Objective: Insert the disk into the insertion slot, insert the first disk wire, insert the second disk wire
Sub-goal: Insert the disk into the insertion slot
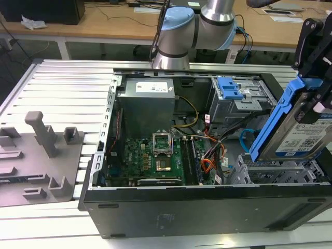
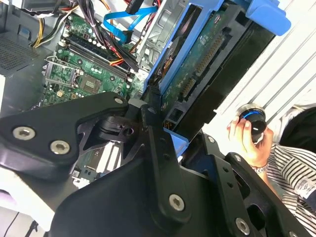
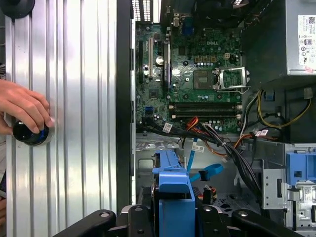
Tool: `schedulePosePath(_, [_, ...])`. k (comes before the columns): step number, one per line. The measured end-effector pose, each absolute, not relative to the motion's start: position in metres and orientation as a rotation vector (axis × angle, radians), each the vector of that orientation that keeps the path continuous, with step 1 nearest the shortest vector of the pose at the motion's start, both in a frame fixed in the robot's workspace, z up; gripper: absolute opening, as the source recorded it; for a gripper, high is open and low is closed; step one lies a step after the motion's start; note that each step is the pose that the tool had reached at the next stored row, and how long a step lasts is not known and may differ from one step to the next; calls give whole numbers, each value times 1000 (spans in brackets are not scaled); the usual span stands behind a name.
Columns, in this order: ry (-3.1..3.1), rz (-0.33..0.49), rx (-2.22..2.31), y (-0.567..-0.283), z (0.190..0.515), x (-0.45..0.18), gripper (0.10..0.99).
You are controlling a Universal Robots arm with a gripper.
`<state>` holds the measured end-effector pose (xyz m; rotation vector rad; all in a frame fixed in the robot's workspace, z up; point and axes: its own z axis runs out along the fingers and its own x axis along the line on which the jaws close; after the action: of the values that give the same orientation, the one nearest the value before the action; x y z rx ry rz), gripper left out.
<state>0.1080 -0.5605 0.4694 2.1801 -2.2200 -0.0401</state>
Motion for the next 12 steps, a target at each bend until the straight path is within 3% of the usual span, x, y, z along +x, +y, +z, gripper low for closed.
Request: schedulePosePath(12, [-2220, -40, 2180, -558, 452, 111, 365])
